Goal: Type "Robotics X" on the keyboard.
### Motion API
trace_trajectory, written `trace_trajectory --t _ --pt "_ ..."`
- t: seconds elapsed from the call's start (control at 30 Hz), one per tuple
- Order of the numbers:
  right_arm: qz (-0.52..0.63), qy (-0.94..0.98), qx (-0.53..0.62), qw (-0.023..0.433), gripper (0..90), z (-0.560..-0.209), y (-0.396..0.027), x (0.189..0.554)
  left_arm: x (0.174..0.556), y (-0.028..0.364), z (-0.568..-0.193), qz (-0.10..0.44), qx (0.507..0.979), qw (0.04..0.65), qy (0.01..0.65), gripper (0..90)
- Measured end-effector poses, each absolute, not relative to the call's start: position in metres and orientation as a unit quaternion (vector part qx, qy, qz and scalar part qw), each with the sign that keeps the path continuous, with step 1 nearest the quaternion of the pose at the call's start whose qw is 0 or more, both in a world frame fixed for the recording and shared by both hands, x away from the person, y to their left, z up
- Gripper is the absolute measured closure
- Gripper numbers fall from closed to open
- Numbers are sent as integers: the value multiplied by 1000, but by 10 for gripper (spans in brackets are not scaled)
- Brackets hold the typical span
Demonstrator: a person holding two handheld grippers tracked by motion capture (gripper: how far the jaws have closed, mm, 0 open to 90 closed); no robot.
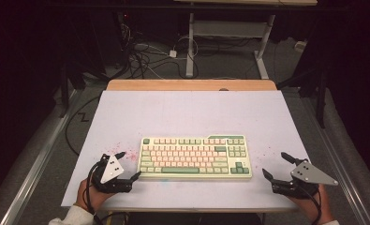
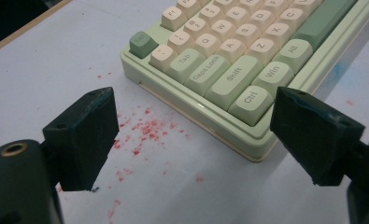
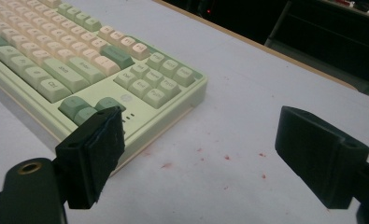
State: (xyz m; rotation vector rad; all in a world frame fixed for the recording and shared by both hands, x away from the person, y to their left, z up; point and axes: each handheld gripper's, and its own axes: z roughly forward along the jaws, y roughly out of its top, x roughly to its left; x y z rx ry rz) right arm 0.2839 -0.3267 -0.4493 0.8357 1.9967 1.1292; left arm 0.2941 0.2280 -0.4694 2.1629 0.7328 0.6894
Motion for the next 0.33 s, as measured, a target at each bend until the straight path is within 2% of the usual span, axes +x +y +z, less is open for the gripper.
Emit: trace_trajectory --t 0.33 --pt "429 773 319 342 160 -451 -326 284 296 228 -469 266 842 372 286 146"
